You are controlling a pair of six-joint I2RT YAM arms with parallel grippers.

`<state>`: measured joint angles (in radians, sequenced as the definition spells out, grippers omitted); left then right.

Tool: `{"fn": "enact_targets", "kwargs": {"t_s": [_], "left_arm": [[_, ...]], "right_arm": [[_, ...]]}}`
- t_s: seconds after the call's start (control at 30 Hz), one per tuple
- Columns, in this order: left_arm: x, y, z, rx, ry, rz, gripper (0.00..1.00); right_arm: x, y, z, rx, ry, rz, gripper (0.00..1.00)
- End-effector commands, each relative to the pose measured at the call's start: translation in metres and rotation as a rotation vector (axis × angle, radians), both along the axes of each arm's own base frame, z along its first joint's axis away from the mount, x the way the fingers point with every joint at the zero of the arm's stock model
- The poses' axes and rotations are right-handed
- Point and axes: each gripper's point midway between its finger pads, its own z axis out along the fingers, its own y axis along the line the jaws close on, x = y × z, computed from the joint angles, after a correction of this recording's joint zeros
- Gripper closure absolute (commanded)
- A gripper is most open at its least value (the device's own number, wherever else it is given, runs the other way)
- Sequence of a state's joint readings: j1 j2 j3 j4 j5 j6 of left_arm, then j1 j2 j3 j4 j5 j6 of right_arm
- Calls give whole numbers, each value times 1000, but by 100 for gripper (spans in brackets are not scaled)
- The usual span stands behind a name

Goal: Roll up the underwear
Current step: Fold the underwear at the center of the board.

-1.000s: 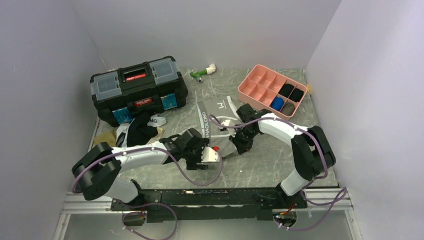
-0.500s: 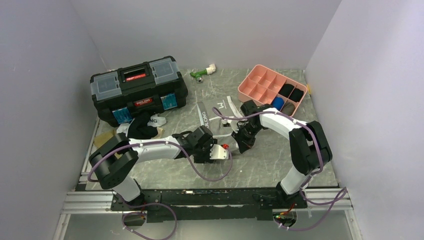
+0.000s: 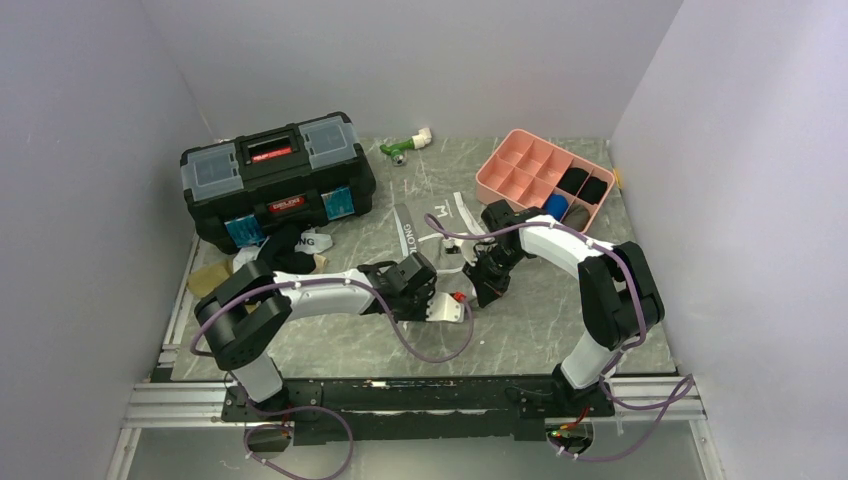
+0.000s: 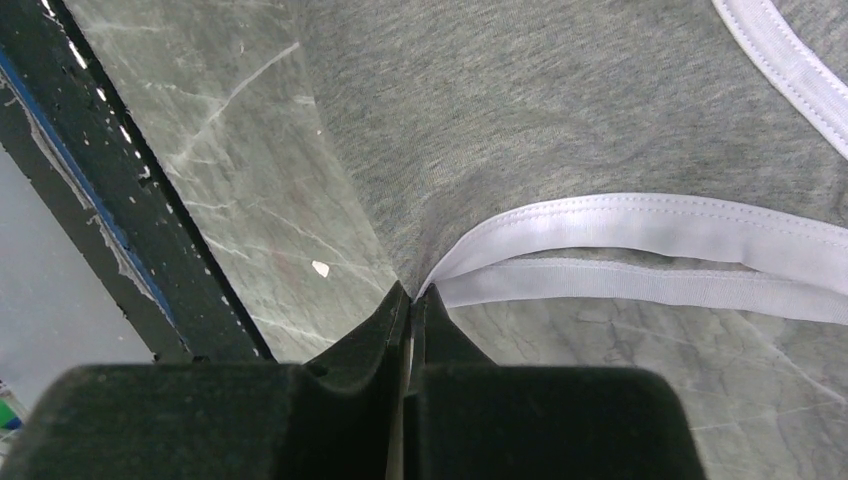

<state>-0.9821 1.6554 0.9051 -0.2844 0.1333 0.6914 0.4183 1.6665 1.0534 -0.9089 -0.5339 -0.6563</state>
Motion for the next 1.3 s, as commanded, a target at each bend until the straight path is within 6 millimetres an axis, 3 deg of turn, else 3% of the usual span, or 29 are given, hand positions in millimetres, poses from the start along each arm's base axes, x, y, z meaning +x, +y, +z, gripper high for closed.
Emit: {"fn": "enact_targets", "kwargs": {"t_s": [0.0, 0.1, 0.23, 0.57, 0.73, 0.83, 0.97, 1.1, 1.27], "left_arm": [[-5, 3, -6, 55, 37, 0, 89], [-9, 5, -3, 64, 47, 0, 100], [-24, 6, 9, 70, 96, -21, 100], [-96, 2, 29, 95, 193, -194, 100], [-104, -2, 53, 21, 212, -213, 100], [-90, -2, 67, -22, 231, -172, 100], [-41, 4, 88, -99, 279, -36, 100], [8, 14, 101, -162, 317, 91, 100], [72, 34, 99, -170, 341, 256, 100]], "right_arm": [[-6, -3, 2, 18, -2, 33, 100], [-11, -8, 2, 5, 3, 50, 100], [-23, -13, 10, -2, 40, 89, 100], [-73, -21, 44, 45, 194, 176, 100], [-64, -20, 61, 42, 129, 169, 100], [-43, -18, 71, 11, 74, 153, 100], [-2, -15, 84, -45, -7, 138, 100], [56, -9, 91, -112, -102, 115, 98], [130, 4, 79, -179, -146, 92, 98]]}}
